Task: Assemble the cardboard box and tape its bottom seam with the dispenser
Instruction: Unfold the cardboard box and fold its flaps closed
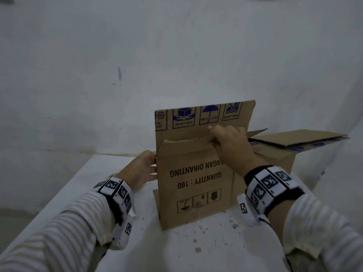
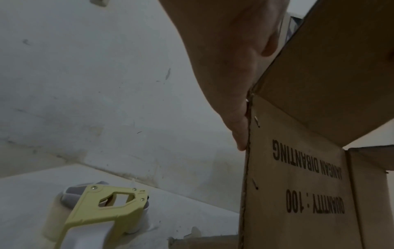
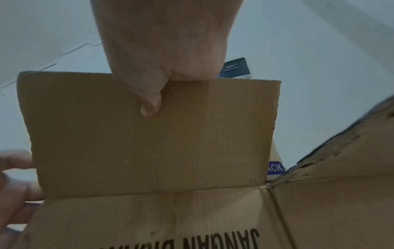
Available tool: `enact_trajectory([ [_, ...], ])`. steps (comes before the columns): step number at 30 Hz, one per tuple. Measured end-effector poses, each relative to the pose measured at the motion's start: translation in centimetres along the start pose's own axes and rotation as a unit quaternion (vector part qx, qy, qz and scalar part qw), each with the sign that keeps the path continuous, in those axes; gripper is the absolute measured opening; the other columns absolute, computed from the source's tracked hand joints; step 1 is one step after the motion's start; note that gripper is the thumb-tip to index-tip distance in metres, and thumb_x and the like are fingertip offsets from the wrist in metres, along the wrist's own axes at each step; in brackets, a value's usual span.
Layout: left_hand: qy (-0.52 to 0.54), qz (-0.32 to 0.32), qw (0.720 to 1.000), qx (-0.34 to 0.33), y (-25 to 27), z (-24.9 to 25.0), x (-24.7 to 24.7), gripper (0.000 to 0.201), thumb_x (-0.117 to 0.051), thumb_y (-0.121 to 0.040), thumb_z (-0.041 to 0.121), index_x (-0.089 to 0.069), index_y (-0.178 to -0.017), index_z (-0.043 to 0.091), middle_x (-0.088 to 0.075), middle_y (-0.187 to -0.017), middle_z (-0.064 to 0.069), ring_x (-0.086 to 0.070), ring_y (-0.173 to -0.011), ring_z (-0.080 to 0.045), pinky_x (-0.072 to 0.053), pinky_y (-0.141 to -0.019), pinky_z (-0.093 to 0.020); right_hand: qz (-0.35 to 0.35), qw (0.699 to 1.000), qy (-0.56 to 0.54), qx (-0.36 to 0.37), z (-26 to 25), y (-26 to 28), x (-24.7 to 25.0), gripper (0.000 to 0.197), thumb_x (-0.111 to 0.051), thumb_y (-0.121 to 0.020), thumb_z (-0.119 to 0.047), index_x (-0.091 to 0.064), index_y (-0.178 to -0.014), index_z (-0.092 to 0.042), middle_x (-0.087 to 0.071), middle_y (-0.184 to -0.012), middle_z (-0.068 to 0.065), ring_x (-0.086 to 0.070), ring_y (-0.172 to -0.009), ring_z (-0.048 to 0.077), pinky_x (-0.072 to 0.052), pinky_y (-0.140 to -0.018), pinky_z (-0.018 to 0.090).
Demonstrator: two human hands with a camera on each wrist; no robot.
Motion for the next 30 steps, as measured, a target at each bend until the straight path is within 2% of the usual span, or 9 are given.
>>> enact_trajectory([
  [4,-0.013,0.051,0.999,0.002,-0.6,0.5,0.6,0.036,-0.047,-0.094,0.046,-0.062,-0.112,0.019,-0.065,-0.11,-0.006,-0.063,-0.096,-0.026,-0.051,-0.087,-0.038,-0.074,0.996,0.034,0.026,-0.5,1.3,-0.9,0.016,-0.07,-0.072,-0.005,-0.062,-0.079,-0.018,-0.06,-0.057,0.002,-0.057,-0.057,0.026,-0.034,-0.058,0.029],
  [10,-0.108,0.163,0.98,-0.026,-1.8,1.6,0.9,0.026,-0.05,-0.096,0.033,-0.059,-0.087,0.01,-0.065,-0.108,-0.023,-0.064,-0.095,-0.036,-0.055,-0.086,-0.045,-0.197,0.976,0.036,0.089,-1.4,5.0,-3.3,0.052,-0.075,-0.066,-0.014,-0.066,-0.116,-0.027,-0.071,-0.115,-0.002,-0.065,-0.077,0.021,-0.054,-0.064,0.031],
  [13,-0.194,0.198,0.96,-0.042,-2.4,1.4,1.1,0.034,-0.048,-0.097,0.032,-0.056,-0.077,0.006,-0.065,-0.103,-0.032,-0.064,-0.096,-0.044,-0.054,-0.085,-0.055,-0.384,0.919,0.041,0.086,-1.5,6.3,-5.4,0.072,-0.063,-0.083,-0.034,-0.029,-0.146,-0.03,-0.026,-0.156,0.003,-0.044,-0.123,0.028,-0.043,-0.099,0.039],
  [15,-0.247,0.214,0.944,-0.053,-2.6,1.1,1.1,0.036,-0.046,-0.097,0.032,-0.056,-0.079,0.003,-0.064,-0.096,-0.032,-0.064,-0.091,-0.041,-0.055,-0.085,-0.05,-0.474,0.878,0.016,0.062,-1.6,6.5,-6.6,0.078,-0.06,-0.086,-0.041,-0.017,-0.15,-0.03,-0.003,-0.161,0.001,-0.023,-0.138,0.03,-0.032,-0.11,0.042],
  [21,-0.316,0.227,0.919,-0.062,-2.6,0.4,0.9,0.04,-0.042,-0.099,0.032,-0.044,-0.065,0.011,-0.05,-0.065,-0.009,-0.057,-0.075,-0.03,-0.039,-0.061,-0.031,-0.352,0.93,-0.069,-0.074,-1.8,3.1,-9.3,0.087,-0.066,-0.085,-0.024,-0.008,-0.151,-0.027,0.003,-0.16,0.0,-0.003,-0.148,0.029,-0.028,-0.115,0.043],
  [23,-0.306,0.245,0.917,-0.073,-2.3,0.2,0.8,0.027,-0.045,-0.098,0.032,-0.056,-0.091,0.008,-0.059,-0.081,-0.009,-0.059,-0.09,-0.032,-0.038,-0.063,-0.028,-0.352,0.929,-0.049,-0.101,-2.1,2.7,-10.5,0.086,-0.067,-0.085,-0.025,-0.012,-0.151,-0.022,-0.008,-0.159,0.004,-0.005,-0.147,0.031,-0.029,-0.115,0.045],
  [25,-0.277,0.264,0.92,-0.08,-1.7,-0.1,0.5,0.05,-0.05,-0.096,0.028,-0.034,-0.14,0.011,-0.056,-0.117,-0.013,-0.053,-0.116,-0.032,-0.042,-0.084,-0.032,-0.333,0.936,-0.022,-0.112,-2.6,2.7,-11.4,0.077,-0.065,-0.086,-0.023,-0.02,-0.148,-0.018,-0.023,-0.154,0.008,-0.013,-0.145,0.033,-0.033,-0.113,0.045],
  [27,-0.354,0.289,0.875,-0.159,-1.1,0.2,-0.1,0.066,-0.052,-0.093,0.017,-0.017,-0.149,0.019,-0.03,-0.147,-0.013,-0.037,-0.132,-0.029,-0.037,-0.104,-0.037,-0.307,0.944,-0.004,-0.117,-2.9,2.8,-11.7,0.072,-0.063,-0.087,-0.02,-0.023,-0.147,-0.016,-0.029,-0.149,0.01,-0.016,-0.143,0.035,-0.036,-0.111,0.042],
  [30,-0.607,0.248,0.69,-0.306,-1.1,0.5,-2.8,0.068,-0.055,-0.084,0.008,-0.031,-0.146,0.016,-0.024,-0.156,-0.015,-0.023,-0.144,-0.039,-0.019,-0.118,-0.052,-0.293,0.948,-0.007,-0.121,-2.9,3.1,-11.9,0.075,-0.067,-0.084,-0.024,-0.026,-0.146,-0.014,-0.032,-0.147,0.01,-0.018,-0.142,0.035,-0.036,-0.111,0.04],
])
Point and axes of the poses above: each hand's wrist, its own y-axis away from the middle knuckle, its own x-axis out of the back of the hand, z = x × y, the point moved 4 cm from there along -y, towards the middle knuckle
